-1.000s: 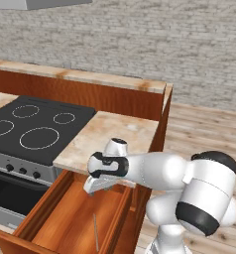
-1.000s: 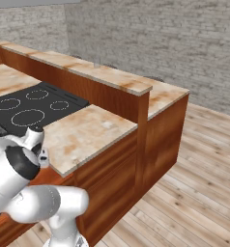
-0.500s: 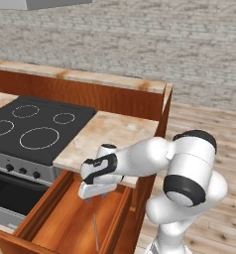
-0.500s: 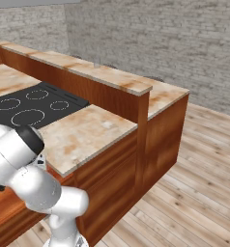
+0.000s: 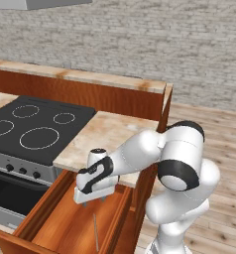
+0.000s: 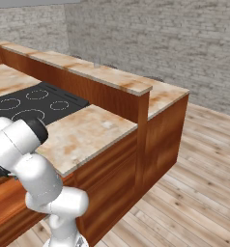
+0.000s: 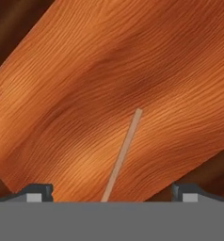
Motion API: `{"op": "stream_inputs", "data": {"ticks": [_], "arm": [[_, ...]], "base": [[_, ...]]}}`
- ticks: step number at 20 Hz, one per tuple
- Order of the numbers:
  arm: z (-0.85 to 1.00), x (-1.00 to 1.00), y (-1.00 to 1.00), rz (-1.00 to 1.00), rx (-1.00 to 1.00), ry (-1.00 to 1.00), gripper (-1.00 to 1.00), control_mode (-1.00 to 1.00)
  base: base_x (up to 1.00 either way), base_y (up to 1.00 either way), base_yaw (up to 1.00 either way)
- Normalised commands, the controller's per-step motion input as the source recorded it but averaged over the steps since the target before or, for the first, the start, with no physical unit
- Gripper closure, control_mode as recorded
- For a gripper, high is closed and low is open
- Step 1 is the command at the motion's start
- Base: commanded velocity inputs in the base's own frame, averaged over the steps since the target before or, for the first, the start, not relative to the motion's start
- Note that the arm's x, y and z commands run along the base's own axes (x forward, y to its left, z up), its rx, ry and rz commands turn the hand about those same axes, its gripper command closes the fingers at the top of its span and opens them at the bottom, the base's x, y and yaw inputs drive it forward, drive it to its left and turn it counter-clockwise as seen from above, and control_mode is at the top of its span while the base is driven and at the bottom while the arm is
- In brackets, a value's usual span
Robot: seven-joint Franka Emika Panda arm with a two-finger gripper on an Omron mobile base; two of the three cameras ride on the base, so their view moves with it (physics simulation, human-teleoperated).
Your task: Take a straw from the drawer in front and place it inside the glass cup on the dining counter.
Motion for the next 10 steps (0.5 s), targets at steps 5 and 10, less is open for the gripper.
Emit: {"op": "stream_inputs", "data": {"ticks": [5, 10], "arm": [[-0.15, 0.00, 0.00, -0.08, -0.08, 0.06, -1.00, -1.00], [-0.15, 0.00, 0.00, -0.07, -0.05, 0.04, -1.00, -1.00]], "base": [[0.00, 0.00, 0.00], [0.00, 0.00, 0.00]]}}
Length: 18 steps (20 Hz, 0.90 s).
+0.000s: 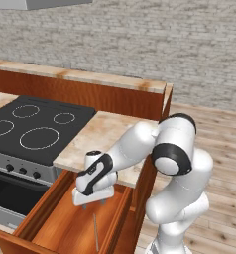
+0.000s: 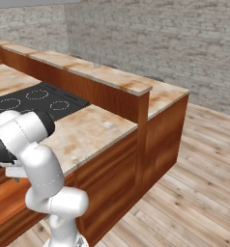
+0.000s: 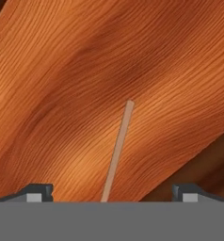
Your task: Take a straw from the drawer in front and place it inside the glass cup on the dining counter.
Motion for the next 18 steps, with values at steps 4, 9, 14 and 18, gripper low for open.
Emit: {"op": "stream_inputs", "data": {"ticks": [4, 9, 14, 18], "arm": [[-0.14, 0.00, 0.00, -0.07, -0.03, 0.02, -1.00, -1.00], [-0.14, 0.00, 0.00, -0.07, -0.04, 0.00, -1.00, -1.00], [-0.13, -0.03, 0.00, -0.07, -0.02, 0.00, -1.00, -1.00], [-0.13, -0.01, 0.00, -0.06, -0.01, 0.00, -1.00, -1.00]], "base": [[0.00, 0.00, 0.00], [0.00, 0.00, 0.00], [0.00, 0.00, 0.00], [0.00, 0.00, 0.00]]}}
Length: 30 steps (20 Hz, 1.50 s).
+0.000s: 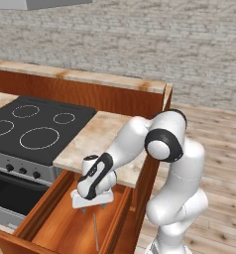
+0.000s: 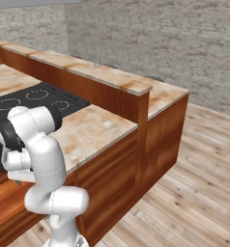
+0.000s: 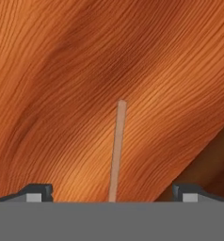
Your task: Take a straw from the drawer in front and place it inside the glass cup on the dining counter.
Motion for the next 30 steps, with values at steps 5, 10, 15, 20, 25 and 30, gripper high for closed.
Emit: {"op": "stream_inputs", "data": {"ticks": [5, 10, 15, 20, 25, 30], "arm": [[-0.20, 0.00, 0.00, -0.05, -0.02, 0.00, -1.00, -1.00], [-0.31, 0.00, 0.00, -0.02, -0.03, 0.00, -1.00, -1.00], [-0.31, 0.00, 0.00, 0.00, -0.04, -0.01, -1.00, -1.00], [-0.24, 0.00, 0.00, 0.00, -0.03, -0.03, -1.00, -1.00], [-0.23, 0.00, 0.00, 0.00, -0.04, -0.04, -1.00, -1.00], [-0.20, 0.00, 0.00, -0.01, -0.02, -0.02, -1.00, -1.00]], "base": [[0.00, 0.00, 0.00], [0.00, 0.00, 0.00], [0.00, 0.00, 0.00], [0.00, 0.00, 0.00], [0.00, 0.00, 0.00], [0.00, 0.00, 0.00]]}}
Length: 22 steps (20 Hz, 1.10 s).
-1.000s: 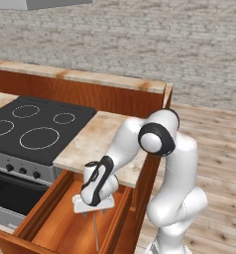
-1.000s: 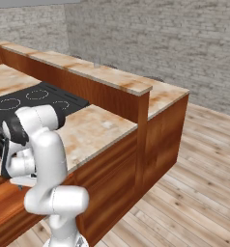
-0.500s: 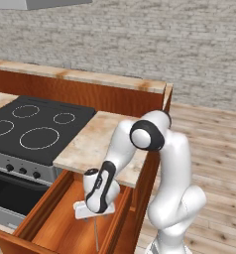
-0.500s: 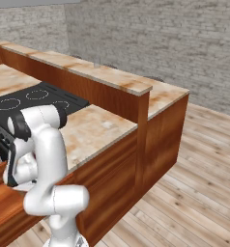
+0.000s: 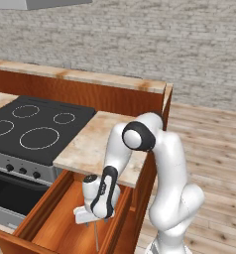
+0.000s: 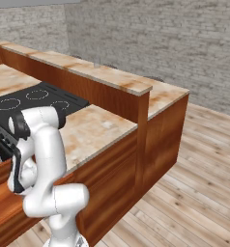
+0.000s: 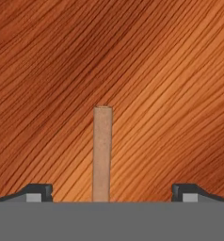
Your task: Take a straw from the drawer in front and place it inside the glass cup on the dining counter.
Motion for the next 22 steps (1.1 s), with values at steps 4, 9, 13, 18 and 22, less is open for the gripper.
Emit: {"op": "stream_inputs", "data": {"ticks": [4, 9, 13, 18, 22], "arm": [[-0.15, 0.00, 0.00, -0.01, 0.00, -0.02, -1.00, -1.00], [-0.20, 0.02, 0.00, -0.03, 0.00, -0.02, -1.00, -1.00], [-0.21, 0.00, 0.00, -0.01, 0.00, -0.04, -1.00, -1.00], [-0.18, 0.00, 0.00, -0.01, 0.00, 0.00, 1.00, -1.00], [-0.02, 0.00, 0.00, 0.00, 0.00, 0.00, 1.00, -1.00]], "base": [[0.00, 0.00, 0.00], [0.00, 0.00, 0.00], [0.00, 0.00, 0.00], [0.00, 0.00, 0.00], [0.00, 0.00, 0.00]]}}
